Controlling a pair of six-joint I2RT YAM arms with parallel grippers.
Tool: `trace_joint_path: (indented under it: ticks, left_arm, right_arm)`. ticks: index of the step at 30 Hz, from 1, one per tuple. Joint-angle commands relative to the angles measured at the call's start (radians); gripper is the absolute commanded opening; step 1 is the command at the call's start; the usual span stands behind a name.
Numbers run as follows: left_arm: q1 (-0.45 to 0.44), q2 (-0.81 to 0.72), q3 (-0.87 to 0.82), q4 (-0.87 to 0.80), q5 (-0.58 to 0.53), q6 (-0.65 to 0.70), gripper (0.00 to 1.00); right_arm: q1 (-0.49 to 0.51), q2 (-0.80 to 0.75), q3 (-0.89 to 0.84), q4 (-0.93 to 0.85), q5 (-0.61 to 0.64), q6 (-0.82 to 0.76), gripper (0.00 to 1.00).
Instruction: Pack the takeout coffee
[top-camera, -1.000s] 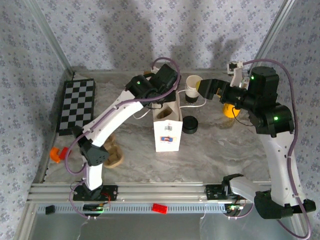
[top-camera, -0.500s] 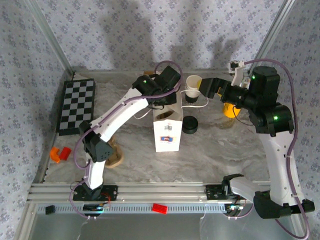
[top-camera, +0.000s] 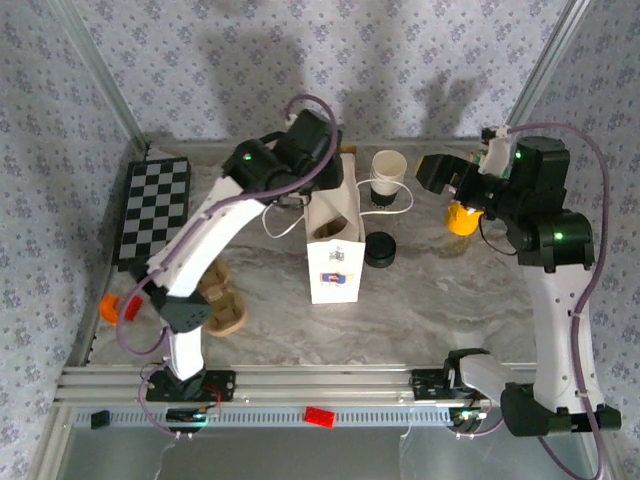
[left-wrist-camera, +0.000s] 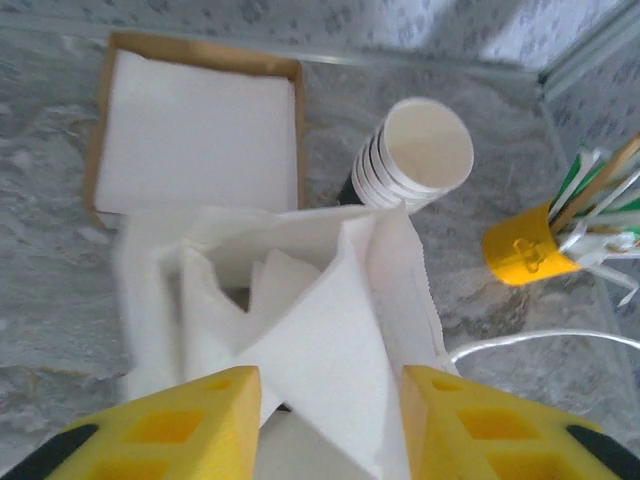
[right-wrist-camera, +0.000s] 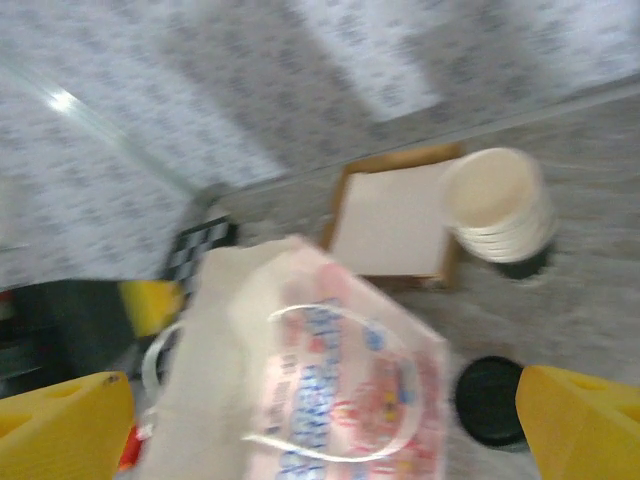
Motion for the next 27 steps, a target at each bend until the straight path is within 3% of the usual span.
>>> trace_joint_path:
  ticks: [1, 3, 7, 10, 13, 15, 19, 22, 25, 27]
  left_arm:
    - [0.029, -0.177, -0.07, -0.047, -0.149, 0.082, 0.47]
    - [0.092, -0.309, -0.263, 0.0, -0.189, 0.116, 0.52]
    - [0.38, -0.641, -0.831, 0.256, -0.155, 0.124, 0.66]
    - [0.604, -0.841, -1.195, 0.456, -0.222, 0.178, 0.81]
    - [0.763, -0.943, -1.475, 0.711, -0.218, 0.313, 0.95]
    - [0.821, -0.942, -1.603, 0.863, -0.183, 0.393, 1.0]
    - [0.837, -0.833, -1.762, 1.183, -0.126, 0.581, 1.0]
    - [0.883, -0.726, -1.863, 1.432, 0.0, 0.573, 1.0]
    - [0.885, -0.577, -1.989, 1.817, 0.114, 0.608, 1.0]
    - [0.883, -0.496, -1.988, 1.886, 0.126, 0.624, 1.0]
  right_arm:
    - [-0.035, -0.055, -0.074, -0.104, 0.27, -0.058, 1.0]
    - [-0.043, -0.097, -0.197, -0.08, 0.421, -0.066, 0.99]
    - [-0.045, -0.182, -0.529, 0.074, 0.685, -0.052, 1.0]
    - [-0.033, -0.209, -0.763, 0.268, 0.787, -0.062, 1.0]
    - [-0.006, -0.197, -0.984, 0.547, 0.858, -0.116, 1.0]
    - [0.01, -0.157, -1.1, 0.753, 0.869, -0.176, 1.0]
    - [0.013, -0.007, -1.235, 1.086, 0.833, -0.235, 1.0]
    - [0.004, 0.086, -1.231, 1.194, 0.774, -0.271, 1.0]
    - [-0.012, 0.178, -1.222, 1.359, 0.675, -0.328, 1.0]
    - [-0.024, 0.235, -1.218, 1.461, 0.613, -0.374, 1.0]
